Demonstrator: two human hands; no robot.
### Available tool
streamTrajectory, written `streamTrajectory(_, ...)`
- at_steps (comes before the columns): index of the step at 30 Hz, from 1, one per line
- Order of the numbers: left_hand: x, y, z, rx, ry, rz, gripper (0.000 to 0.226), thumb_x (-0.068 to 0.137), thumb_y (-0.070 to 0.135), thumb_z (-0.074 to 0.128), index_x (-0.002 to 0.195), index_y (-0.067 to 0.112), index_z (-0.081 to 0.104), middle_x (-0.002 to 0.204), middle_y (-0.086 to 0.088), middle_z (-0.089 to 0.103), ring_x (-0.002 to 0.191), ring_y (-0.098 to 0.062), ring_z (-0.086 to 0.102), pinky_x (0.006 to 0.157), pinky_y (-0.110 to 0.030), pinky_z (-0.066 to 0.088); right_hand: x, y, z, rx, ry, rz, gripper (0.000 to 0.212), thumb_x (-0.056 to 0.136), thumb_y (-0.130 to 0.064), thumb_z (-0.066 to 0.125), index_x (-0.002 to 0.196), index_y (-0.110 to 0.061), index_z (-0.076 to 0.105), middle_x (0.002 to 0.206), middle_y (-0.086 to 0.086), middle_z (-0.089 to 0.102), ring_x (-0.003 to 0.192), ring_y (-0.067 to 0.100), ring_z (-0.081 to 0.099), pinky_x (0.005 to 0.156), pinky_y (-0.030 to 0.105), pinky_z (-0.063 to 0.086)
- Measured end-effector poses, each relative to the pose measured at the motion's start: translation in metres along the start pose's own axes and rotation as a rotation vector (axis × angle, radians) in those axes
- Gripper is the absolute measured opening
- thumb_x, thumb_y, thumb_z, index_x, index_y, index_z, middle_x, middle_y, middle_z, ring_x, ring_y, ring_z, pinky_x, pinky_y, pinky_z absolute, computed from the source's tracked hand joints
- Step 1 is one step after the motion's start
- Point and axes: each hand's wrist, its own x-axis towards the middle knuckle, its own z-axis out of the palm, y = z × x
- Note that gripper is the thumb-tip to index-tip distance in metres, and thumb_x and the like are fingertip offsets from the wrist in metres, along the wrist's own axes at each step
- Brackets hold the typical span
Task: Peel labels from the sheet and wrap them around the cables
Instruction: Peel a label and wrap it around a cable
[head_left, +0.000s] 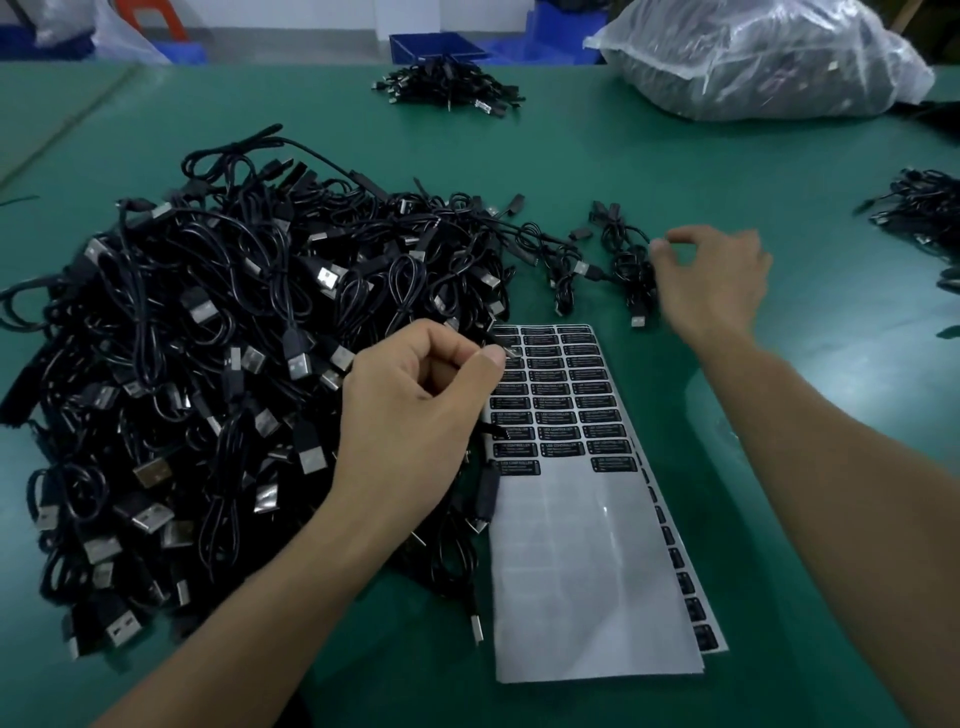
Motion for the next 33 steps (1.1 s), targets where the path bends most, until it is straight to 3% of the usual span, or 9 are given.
streamTrajectory(6,-0.002,-0.002,0.001,0.009,-0.016,-0.012,0.022,0.091,0.025,0.072,0.071,0.019,0.066,0.050,0.010,0.052,0.046,-0.005,0.041,0.048,-0.011,0.038,-0.031,-0.013,0.008,-0.122,-0.267,-0.228,0.041,0.104,-0.049,0.041,0.131,-0.024,0.059,0.119,0.016,0.061,0.105,0.038,0.058,0.085,0.046,0.048)
streamTrajectory(10,-0.001,-0.002,0.000,0.017,-0.018,-0.014,0.020,0.089,0.027,0.072,0.071,0.019,0.066,0.052,0.008,0.052,0.048,-0.007,0.043,0.047,-0.014,0.038,-0.034,-0.013,0.008,-0.085,-0.258,-0.200,0.036,0.099,-0.054,0.048,0.104,-0.019,0.051,0.099,0.013,0.058,0.087,0.033,0.055,0.071,0.039,0.043)
streamTrajectory(15,-0.001,-0.002,0.000,0.008,-0.016,-0.014,0.021,0.090,0.026,0.072,0.071,0.019,0.066,0.050,0.010,0.051,0.045,-0.007,0.041,0.044,-0.016,0.037,-0.033,-0.012,-0.001,0.077,-0.139,-0.131,0.005,0.091,-0.016,0.054,0.093,-0.014,0.050,0.096,0.014,0.060,0.082,0.027,0.047,0.068,0.035,0.034)
streamTrajectory(18,-0.002,-0.003,0.001,0.024,-0.010,0.005,0.022,0.090,0.025,0.072,0.070,0.021,0.065,0.049,0.010,0.052,0.044,-0.005,0.041,0.044,-0.014,0.037,-0.030,-0.018,-0.005,0.000,-0.223,-0.152,0.015,0.091,-0.007,0.051,0.101,-0.010,0.062,0.105,0.016,0.064,0.096,0.030,0.054,0.080,0.036,0.044)
streamTrajectory(23,-0.003,-0.003,0.002,0.095,-0.001,0.030,0.022,0.089,0.023,0.073,0.069,0.022,0.064,0.047,0.012,0.055,0.041,0.000,0.045,0.043,-0.009,0.034,-0.049,-0.033,-0.007,-0.114,-0.183,-0.328,0.038,0.098,-0.019,0.054,0.136,-0.015,0.058,0.119,0.019,0.052,0.114,0.038,0.049,0.095,0.042,0.045)
streamTrajectory(26,-0.002,-0.006,0.001,0.097,0.024,0.019,0.021,0.090,0.025,0.071,0.071,0.025,0.064,0.051,0.009,0.056,0.043,-0.001,0.045,0.042,-0.014,0.038,-0.068,-0.058,-0.009,0.058,-0.240,-0.475,0.024,0.100,-0.021,0.054,0.119,-0.016,0.067,0.096,0.004,0.061,0.088,0.027,0.062,0.092,0.037,0.052)
streamTrajectory(28,0.000,-0.007,-0.001,0.084,0.043,0.009,0.018,0.091,0.023,0.070,0.074,0.025,0.063,0.054,0.006,0.057,0.046,-0.005,0.046,0.042,-0.017,0.039,-0.078,-0.072,-0.011,0.128,-0.347,-0.479,0.020,0.100,-0.030,0.052,0.095,-0.020,0.068,0.084,-0.001,0.066,0.074,0.021,0.063,0.079,0.038,0.057)
streamTrajectory(31,0.003,-0.010,-0.003,0.059,0.065,-0.015,0.016,0.090,0.015,0.069,0.079,0.026,0.063,0.061,0.000,0.059,0.047,-0.009,0.048,0.044,-0.019,0.040,-0.087,-0.082,-0.016,0.077,-0.559,-0.476,0.052,0.098,-0.059,0.047,0.071,-0.017,0.060,0.066,0.003,0.061,0.062,0.018,0.056,0.061,0.034,0.047)
streamTrajectory(33,0.005,-0.012,-0.004,0.060,0.064,-0.023,0.017,0.089,0.014,0.069,0.081,0.027,0.062,0.063,0.002,0.060,0.050,-0.011,0.051,0.046,-0.021,0.043,-0.092,-0.083,-0.021,0.046,-0.701,-0.497,0.058,0.093,-0.066,0.050,0.073,-0.014,0.064,0.064,0.008,0.064,0.060,0.016,0.060,0.059,0.033,0.048)
